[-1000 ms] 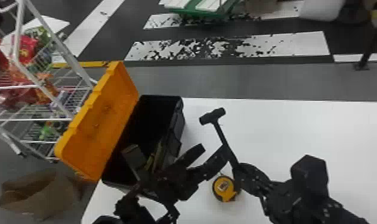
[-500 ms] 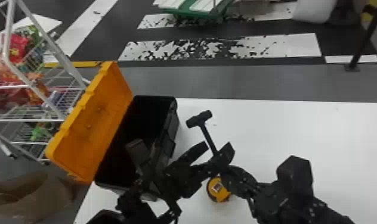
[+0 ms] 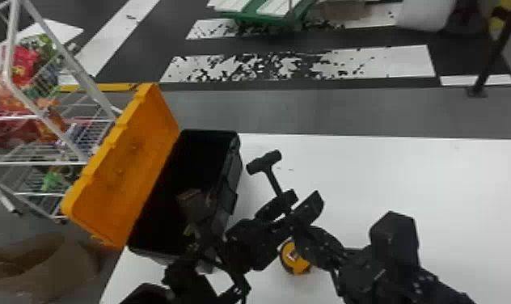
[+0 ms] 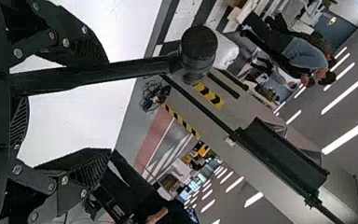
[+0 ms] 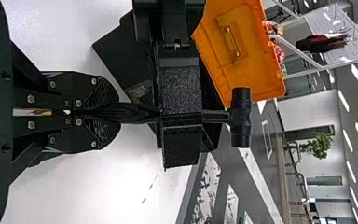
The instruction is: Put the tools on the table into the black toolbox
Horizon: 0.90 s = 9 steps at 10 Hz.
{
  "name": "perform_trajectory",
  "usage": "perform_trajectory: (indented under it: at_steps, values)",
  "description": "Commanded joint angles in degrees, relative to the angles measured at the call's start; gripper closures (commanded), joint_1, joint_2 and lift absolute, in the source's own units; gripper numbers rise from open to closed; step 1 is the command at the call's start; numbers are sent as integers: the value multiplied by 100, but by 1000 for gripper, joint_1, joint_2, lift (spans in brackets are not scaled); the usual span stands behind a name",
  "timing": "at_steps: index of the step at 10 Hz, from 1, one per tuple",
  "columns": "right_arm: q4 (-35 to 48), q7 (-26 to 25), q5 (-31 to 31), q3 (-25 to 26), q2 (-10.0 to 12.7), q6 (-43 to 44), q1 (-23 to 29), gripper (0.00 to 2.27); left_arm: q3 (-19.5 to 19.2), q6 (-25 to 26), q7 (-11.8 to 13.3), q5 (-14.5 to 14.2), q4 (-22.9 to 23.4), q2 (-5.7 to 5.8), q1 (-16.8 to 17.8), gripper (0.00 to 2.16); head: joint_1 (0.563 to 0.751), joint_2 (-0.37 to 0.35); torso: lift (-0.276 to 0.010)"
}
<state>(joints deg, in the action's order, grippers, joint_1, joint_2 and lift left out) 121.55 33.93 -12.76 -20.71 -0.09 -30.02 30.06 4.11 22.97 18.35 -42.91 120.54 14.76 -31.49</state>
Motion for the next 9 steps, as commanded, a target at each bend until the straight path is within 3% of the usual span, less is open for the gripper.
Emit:
perform_trajectory:
  at_steps: [1,2,4,6,7,8,9]
  values:
    - [-9,9,2,14,14,0,-9,2243,11,2,-15,29,-22,0,12,1089,695,242,-39]
    - [-9,9,11,14,14,0,-9,2243,11,20,29,55,-13,9,29,1504,695,241,-39]
    - [-9,9,11,14,14,0,-35,2243,11,37,160,213,-39,9,64,2084,695,238,-39]
    - [-9,0,46,31,14,18,-44,2169,-7,20,239,284,-74,0,73,2135,695,234,-39]
    - [-17,0,134,49,14,18,-44,1791,-7,20,283,284,-92,0,82,2135,695,233,-39]
    - [-9,0,195,49,14,18,-18,930,-16,20,310,292,-101,0,82,2135,695,234,-39]
    - [9,-9,213,49,14,35,18,218,-25,20,345,292,-127,0,82,2135,695,235,-39]
